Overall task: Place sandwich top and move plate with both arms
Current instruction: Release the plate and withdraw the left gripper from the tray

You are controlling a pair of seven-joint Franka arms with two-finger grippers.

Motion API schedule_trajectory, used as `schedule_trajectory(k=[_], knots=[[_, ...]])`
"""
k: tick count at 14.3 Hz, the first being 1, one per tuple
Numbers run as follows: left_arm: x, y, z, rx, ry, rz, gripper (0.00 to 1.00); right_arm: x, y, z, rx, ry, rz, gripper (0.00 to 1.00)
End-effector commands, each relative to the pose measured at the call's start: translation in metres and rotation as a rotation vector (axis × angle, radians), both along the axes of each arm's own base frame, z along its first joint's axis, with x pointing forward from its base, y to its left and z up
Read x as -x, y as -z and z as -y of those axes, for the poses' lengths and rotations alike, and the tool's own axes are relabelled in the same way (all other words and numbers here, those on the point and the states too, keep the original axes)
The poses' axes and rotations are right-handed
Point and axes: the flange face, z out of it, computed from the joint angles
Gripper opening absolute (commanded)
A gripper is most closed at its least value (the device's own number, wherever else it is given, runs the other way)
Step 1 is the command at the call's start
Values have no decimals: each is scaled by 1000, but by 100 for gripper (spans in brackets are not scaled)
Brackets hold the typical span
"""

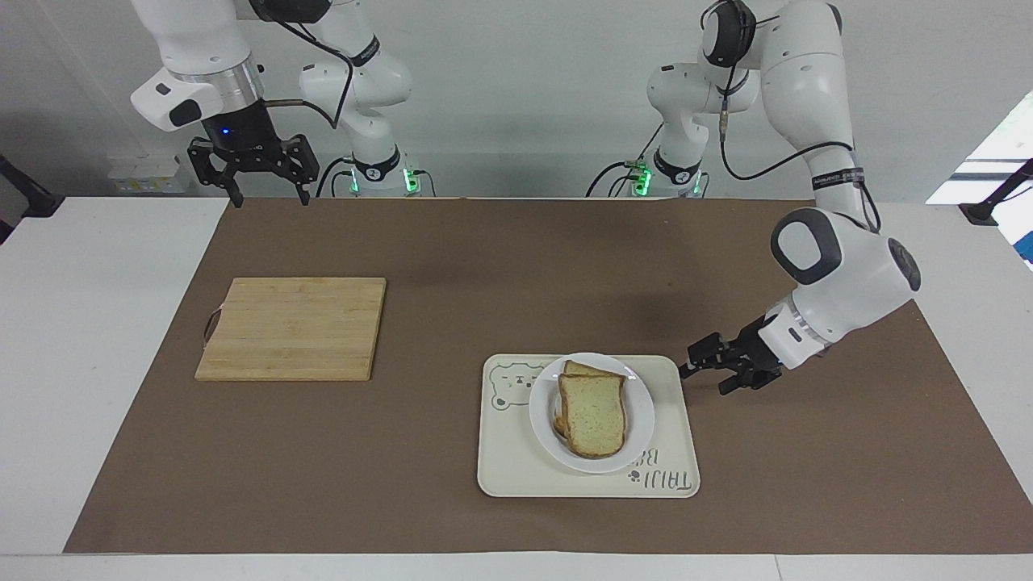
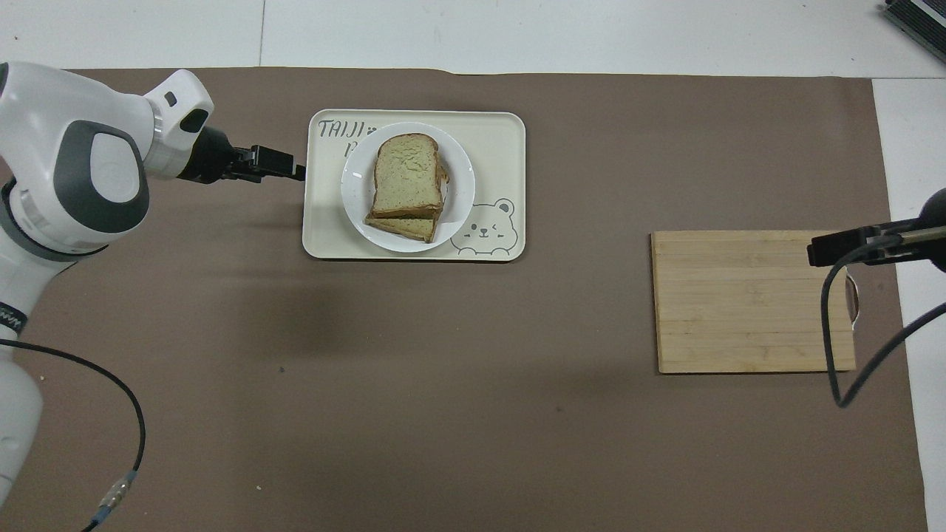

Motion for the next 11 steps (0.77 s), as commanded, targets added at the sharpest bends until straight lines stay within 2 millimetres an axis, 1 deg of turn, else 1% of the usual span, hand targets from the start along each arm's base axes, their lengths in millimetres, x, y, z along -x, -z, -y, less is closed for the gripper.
schedule_trajectory(k=[1,2,3,4,6,10,11], knots=[[17,-48,-19,-93,-2,26,100,-10,-5,3,-33,-12,8,100],[24,-74,-30,-138,-3,56,100,-10,-6,6,-36,-7,7,100],[35,-100,-37,-197,15,74,100,-9,-6,5,-35,-9,8,100],[46,-121,-40,-244,39,79,100,-10,-7,2,-37,-14,17,100],[65,-154,-59,-294,30,71,100,-8,-7,0,-38,-18,19,100],[105,-216,-71,-372,48,68,100,-6,-4,4,-38,-14,11,100],[115,-227,-73,-380,53,50,100,-6,-3,5,-38,-12,8,100]])
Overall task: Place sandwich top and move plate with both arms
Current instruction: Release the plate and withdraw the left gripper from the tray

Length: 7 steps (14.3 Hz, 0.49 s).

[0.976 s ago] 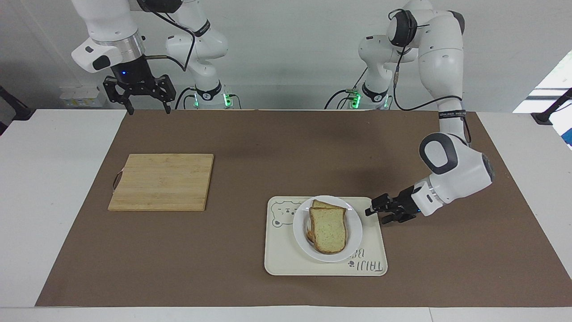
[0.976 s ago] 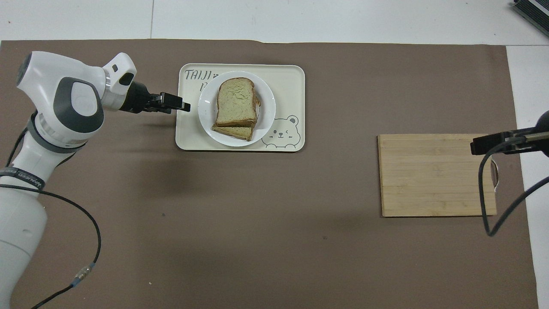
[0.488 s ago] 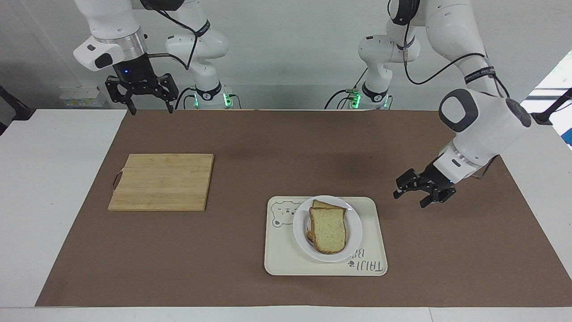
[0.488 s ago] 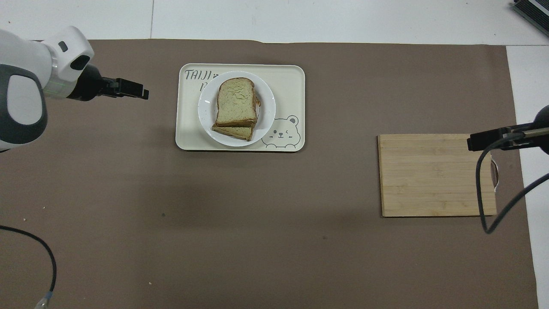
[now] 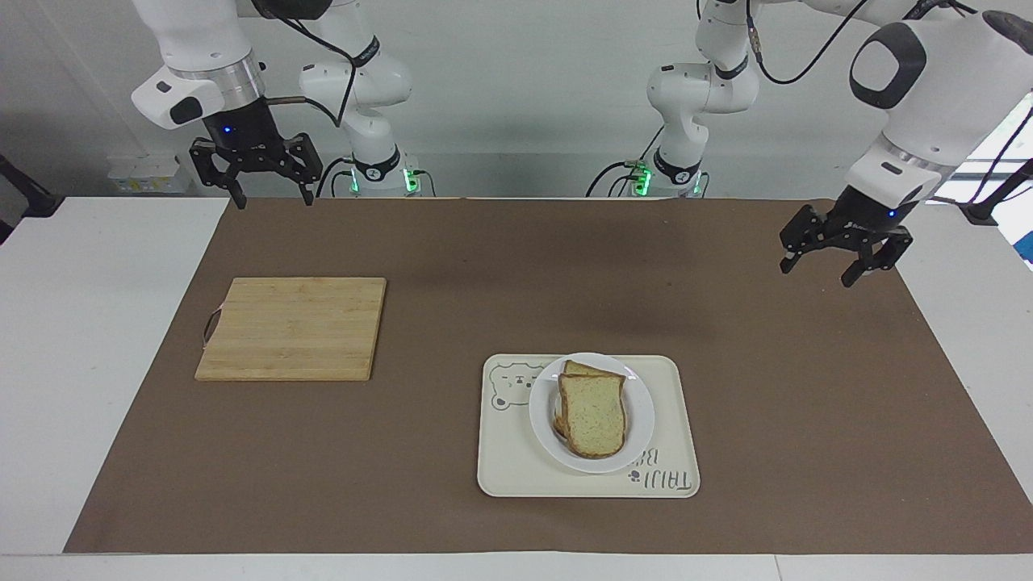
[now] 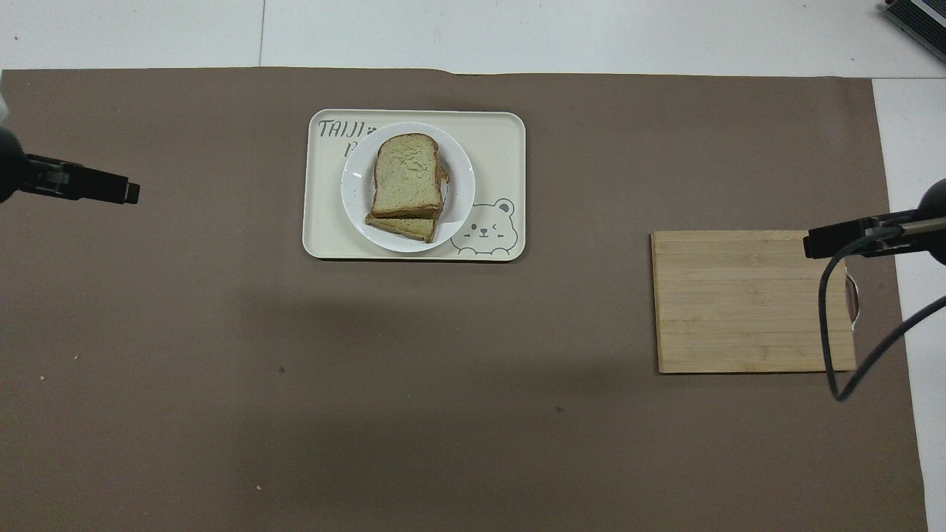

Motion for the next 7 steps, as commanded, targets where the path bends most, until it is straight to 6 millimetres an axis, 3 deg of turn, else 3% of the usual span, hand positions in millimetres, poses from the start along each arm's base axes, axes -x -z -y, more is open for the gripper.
schedule_trajectory(k=[1,4,7], knots=[[30,-32,-4,-39,-3,-38,100,0,0,6,-21,-13,-1,100],[59,-53,-12,-124,-2,-81,100,6,3,12,-20,-6,-18,100],[67,-61,-11,-136,3,-136,100,10,7,17,-22,4,-27,100]])
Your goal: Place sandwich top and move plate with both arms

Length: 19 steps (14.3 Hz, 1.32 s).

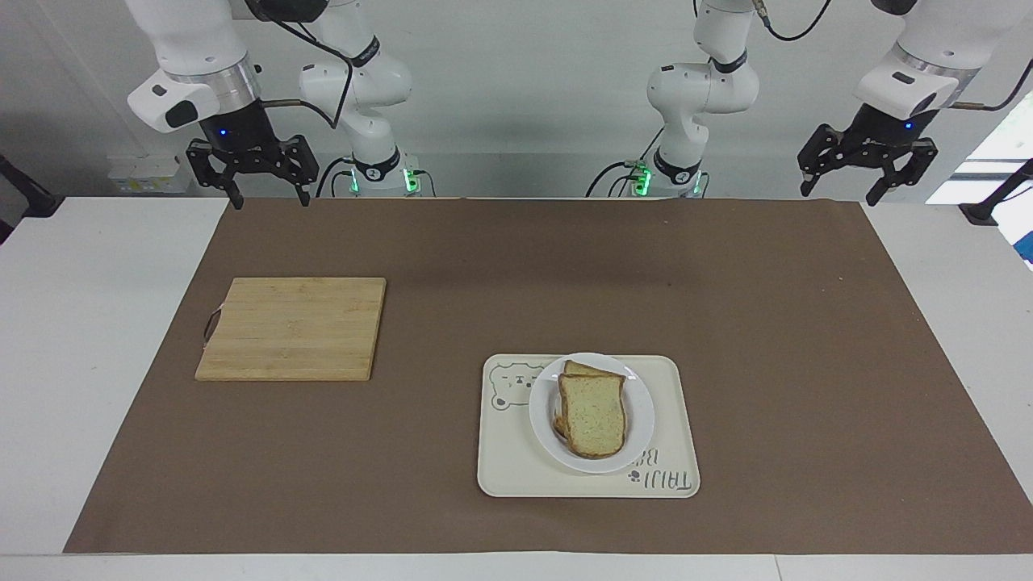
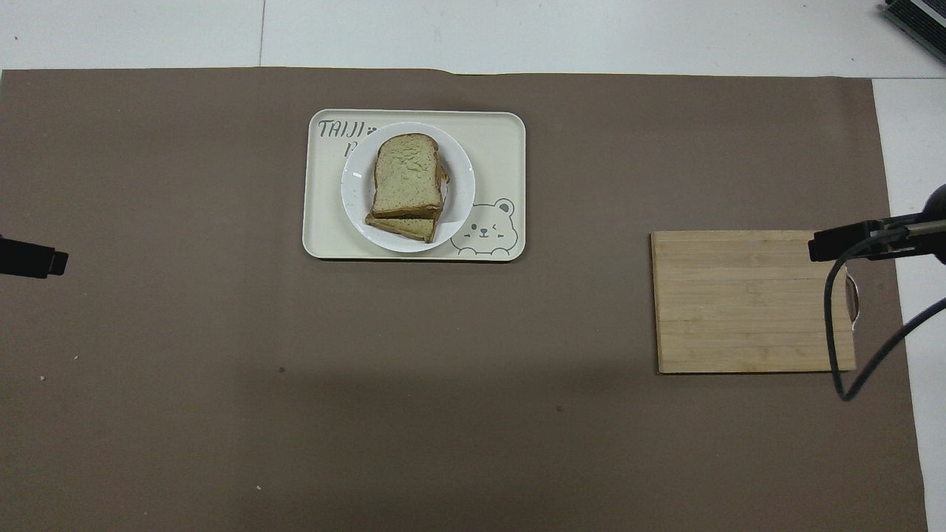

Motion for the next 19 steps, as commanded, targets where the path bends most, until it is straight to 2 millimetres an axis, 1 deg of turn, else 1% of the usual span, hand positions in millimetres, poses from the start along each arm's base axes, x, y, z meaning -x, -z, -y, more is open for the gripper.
schedule_trajectory(k=[1,2,4,5,6,7,9,12,19], knots=[[4,-16,-2,-26,-18,-34,100,9,2,8,-22,-13,-9,100],[5,-23,-2,-17,-19,-33,100,9,2,7,-22,-14,-9,100],[-5,-21,-2,18,-34,-43,100,9,1,7,-22,-14,-7,100],[-6,-26,-1,20,-45,-38,100,9,1,8,-22,-13,-7,100],[-11,-25,0,21,-57,-41,100,9,1,7,-22,-14,-7,100],[-12,-26,0,20,-59,-38,100,9,2,7,-22,-14,-9,100],[-8,-29,1,11,-61,-31,100,9,2,7,-22,-14,-9,100],[-5,-28,-17,16,-91,-33,100,9,1,7,-22,-14,-7,100],[-7,-28,-15,9,-86,-16,100,9,2,7,-22,-14,-10,100]])
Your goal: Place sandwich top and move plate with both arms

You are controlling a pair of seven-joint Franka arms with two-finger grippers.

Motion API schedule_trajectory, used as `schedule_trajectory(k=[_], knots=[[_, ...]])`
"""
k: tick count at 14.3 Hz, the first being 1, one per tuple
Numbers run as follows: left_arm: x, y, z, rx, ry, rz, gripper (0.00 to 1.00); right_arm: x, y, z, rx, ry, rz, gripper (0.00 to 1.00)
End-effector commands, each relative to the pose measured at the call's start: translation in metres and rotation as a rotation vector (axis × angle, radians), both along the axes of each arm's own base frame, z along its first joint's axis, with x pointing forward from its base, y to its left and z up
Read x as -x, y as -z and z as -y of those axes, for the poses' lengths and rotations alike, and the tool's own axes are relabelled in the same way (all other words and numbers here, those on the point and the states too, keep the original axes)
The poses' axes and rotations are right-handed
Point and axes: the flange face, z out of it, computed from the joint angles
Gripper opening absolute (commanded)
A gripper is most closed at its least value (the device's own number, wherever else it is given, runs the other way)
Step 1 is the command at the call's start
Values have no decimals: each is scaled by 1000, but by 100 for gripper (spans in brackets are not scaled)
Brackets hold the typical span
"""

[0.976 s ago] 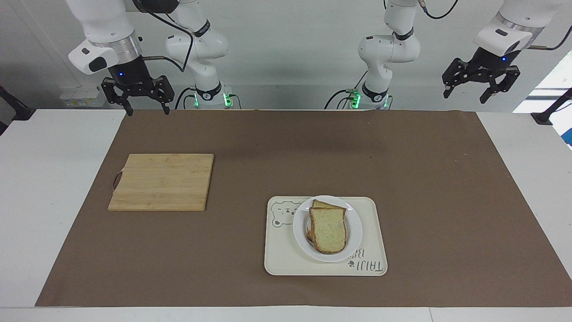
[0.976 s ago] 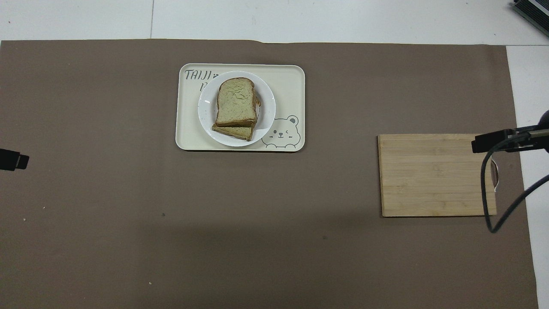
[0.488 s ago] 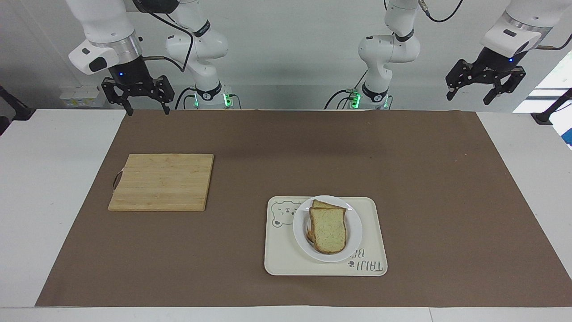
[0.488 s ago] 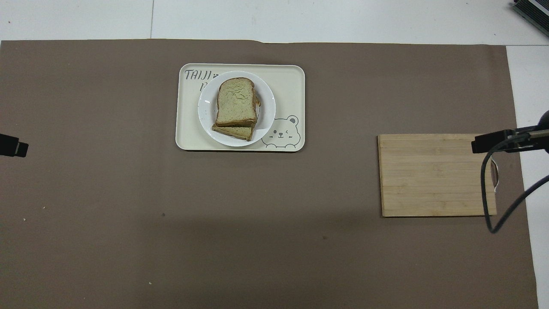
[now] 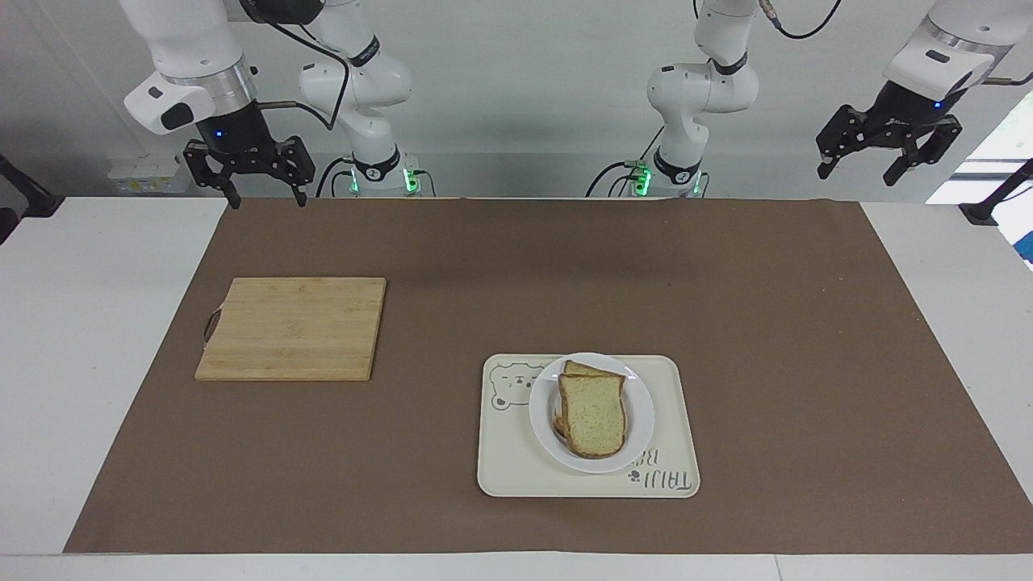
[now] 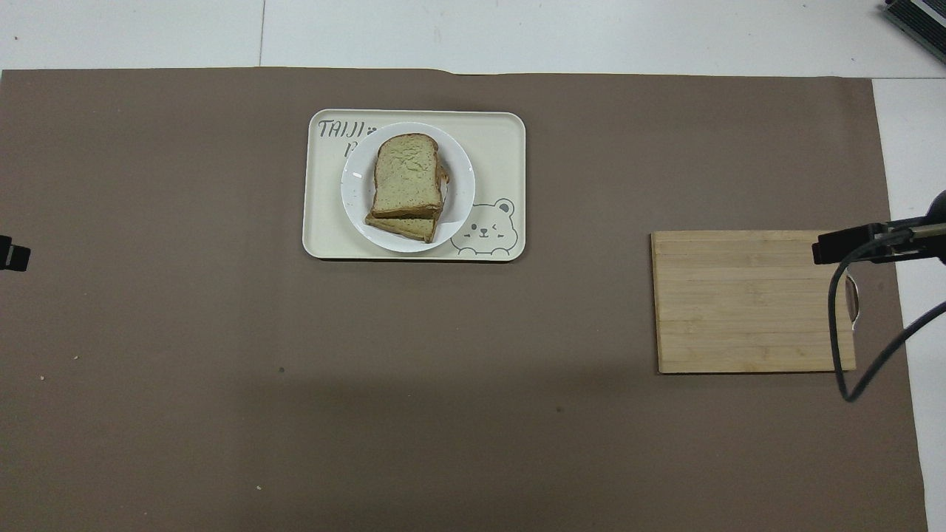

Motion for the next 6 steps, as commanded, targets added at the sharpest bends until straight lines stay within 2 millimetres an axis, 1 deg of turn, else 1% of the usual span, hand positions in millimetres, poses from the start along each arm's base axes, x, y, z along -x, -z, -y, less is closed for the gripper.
schedule_trajectory(k=[1,6], knots=[[0,-5,0,8,-5,10,100,7,-1,4,-21,-20,-3,100],[1,-3,4,10,-1,3,100,7,-1,4,-21,-20,-2,100]])
